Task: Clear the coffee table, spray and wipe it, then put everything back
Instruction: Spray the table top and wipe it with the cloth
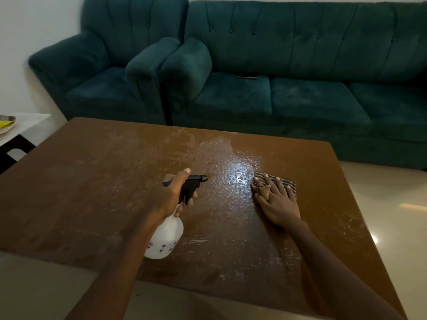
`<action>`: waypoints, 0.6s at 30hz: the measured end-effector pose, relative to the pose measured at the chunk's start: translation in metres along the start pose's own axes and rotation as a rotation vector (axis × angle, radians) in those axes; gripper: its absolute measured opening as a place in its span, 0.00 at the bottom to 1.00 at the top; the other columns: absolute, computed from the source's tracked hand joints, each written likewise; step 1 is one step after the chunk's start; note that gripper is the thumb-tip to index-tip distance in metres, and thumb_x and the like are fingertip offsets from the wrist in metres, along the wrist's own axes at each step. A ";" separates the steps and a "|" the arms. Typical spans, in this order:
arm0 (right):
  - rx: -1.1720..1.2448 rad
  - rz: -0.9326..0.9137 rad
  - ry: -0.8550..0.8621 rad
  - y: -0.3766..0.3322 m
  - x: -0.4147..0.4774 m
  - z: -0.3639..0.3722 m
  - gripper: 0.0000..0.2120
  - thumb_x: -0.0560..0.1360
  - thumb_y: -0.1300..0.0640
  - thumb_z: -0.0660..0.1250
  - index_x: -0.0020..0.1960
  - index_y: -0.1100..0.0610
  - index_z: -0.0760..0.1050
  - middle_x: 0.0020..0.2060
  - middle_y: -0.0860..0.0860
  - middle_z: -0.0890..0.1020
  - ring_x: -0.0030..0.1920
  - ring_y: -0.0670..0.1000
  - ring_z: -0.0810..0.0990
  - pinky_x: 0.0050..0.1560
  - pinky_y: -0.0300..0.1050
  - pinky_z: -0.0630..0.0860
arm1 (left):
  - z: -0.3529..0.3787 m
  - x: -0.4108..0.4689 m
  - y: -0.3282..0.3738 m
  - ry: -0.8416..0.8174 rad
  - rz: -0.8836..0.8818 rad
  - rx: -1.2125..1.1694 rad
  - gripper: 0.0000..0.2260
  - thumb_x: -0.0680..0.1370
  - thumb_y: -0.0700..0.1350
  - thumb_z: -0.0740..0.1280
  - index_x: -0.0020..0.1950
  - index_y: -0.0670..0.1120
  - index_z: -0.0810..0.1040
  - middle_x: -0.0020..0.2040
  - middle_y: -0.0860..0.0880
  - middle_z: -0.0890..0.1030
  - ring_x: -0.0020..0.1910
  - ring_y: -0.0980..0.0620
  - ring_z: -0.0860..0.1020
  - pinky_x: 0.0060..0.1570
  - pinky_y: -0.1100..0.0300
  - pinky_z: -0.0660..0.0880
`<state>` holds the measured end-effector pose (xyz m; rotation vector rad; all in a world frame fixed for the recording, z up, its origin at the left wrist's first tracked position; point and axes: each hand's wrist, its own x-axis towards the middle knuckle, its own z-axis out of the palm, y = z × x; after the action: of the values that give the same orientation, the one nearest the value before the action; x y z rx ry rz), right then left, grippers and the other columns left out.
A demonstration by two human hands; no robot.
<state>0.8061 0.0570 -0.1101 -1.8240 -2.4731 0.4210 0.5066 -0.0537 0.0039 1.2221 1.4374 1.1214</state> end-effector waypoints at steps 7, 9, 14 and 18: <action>-0.013 -0.019 -0.010 0.004 -0.002 0.000 0.30 0.81 0.34 0.41 0.80 0.43 0.48 0.74 0.39 0.34 0.77 0.48 0.34 0.75 0.54 0.36 | -0.027 -0.021 -0.003 -0.034 -0.020 -0.178 0.29 0.78 0.62 0.53 0.42 0.43 0.86 0.45 0.36 0.85 0.26 0.46 0.75 0.20 0.60 0.68; -0.013 -0.019 -0.012 0.004 -0.001 0.000 0.30 0.81 0.34 0.41 0.80 0.43 0.50 0.75 0.39 0.34 0.77 0.47 0.35 0.75 0.54 0.37 | -0.038 -0.032 -0.001 -0.031 -0.038 -0.275 0.29 0.77 0.62 0.53 0.43 0.42 0.86 0.49 0.34 0.84 0.29 0.44 0.77 0.20 0.61 0.69; -0.027 0.009 -0.011 0.001 0.000 -0.003 0.29 0.81 0.36 0.43 0.80 0.44 0.50 0.76 0.40 0.36 0.78 0.47 0.36 0.76 0.54 0.37 | -0.045 -0.074 -0.004 0.084 0.000 -0.185 0.30 0.76 0.66 0.55 0.44 0.41 0.83 0.46 0.37 0.84 0.31 0.42 0.78 0.23 0.57 0.70; -0.043 0.010 -0.033 -0.002 0.002 -0.004 0.29 0.81 0.35 0.43 0.80 0.41 0.47 0.79 0.42 0.40 0.78 0.48 0.36 0.76 0.54 0.37 | -0.036 -0.121 -0.021 0.238 0.125 -0.133 0.28 0.80 0.61 0.56 0.46 0.37 0.82 0.42 0.39 0.83 0.25 0.44 0.72 0.23 0.56 0.69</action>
<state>0.8047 0.0591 -0.1062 -1.8608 -2.5144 0.4047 0.4786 -0.1783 -0.0011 1.1265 1.4496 1.4648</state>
